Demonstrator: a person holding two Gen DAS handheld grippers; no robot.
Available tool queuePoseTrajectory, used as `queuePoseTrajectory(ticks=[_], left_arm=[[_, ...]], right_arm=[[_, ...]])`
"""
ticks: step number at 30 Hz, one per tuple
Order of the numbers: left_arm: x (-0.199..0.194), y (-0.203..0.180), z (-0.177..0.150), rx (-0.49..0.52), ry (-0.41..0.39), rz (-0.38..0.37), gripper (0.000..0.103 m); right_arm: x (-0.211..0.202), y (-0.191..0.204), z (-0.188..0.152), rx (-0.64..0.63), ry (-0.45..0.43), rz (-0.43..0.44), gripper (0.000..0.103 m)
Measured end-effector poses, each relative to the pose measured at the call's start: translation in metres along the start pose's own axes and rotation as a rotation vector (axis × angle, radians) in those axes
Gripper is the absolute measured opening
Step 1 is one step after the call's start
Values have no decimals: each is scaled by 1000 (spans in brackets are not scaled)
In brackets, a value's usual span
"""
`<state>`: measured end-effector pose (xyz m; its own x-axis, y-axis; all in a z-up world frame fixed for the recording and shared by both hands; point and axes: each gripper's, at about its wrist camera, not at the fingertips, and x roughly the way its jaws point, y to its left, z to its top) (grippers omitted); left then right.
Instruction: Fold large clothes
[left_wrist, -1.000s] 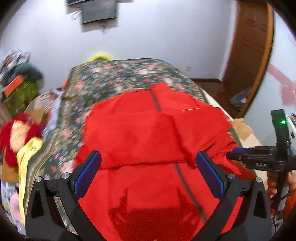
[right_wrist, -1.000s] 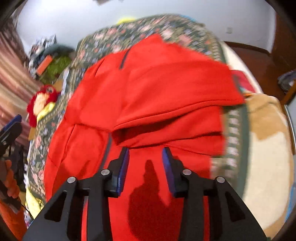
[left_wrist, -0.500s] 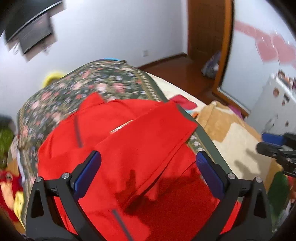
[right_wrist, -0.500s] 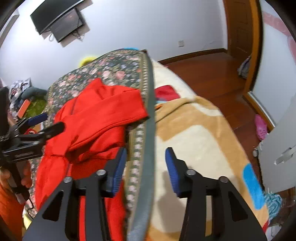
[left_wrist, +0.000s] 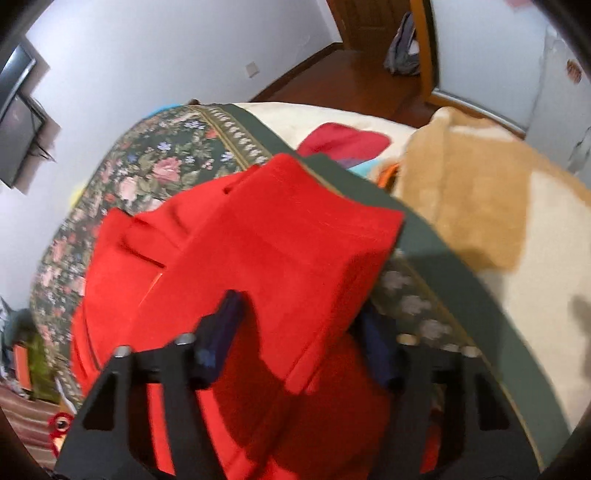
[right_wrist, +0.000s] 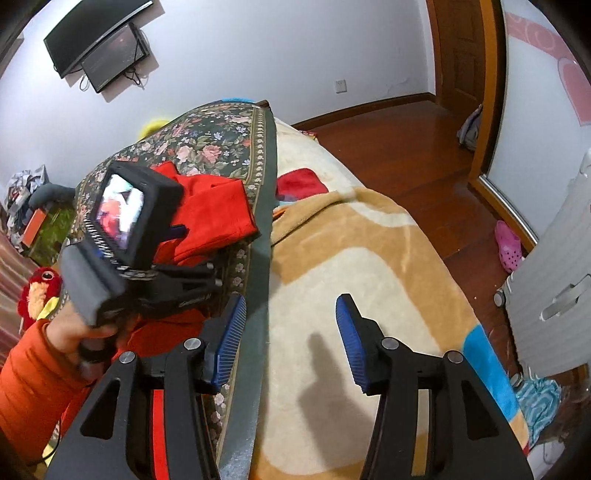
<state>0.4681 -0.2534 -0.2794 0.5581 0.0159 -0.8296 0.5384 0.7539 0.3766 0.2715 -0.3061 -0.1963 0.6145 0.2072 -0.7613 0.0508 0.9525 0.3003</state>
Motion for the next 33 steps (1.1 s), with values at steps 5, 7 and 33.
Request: queuePoseTrajectory(ticks=[5, 7, 33], left_arm=[[-26, 28, -3, -147, -76, -123, 14], [-46, 47, -4, -242, -131, -178, 5], [-136, 317, -247, -878, -240, -15, 3]], right_arm=[[3, 3, -2, -16, 19, -25, 47], [2, 6, -2, -18, 22, -16, 47], [125, 124, -2, -144, 269, 35, 52]])
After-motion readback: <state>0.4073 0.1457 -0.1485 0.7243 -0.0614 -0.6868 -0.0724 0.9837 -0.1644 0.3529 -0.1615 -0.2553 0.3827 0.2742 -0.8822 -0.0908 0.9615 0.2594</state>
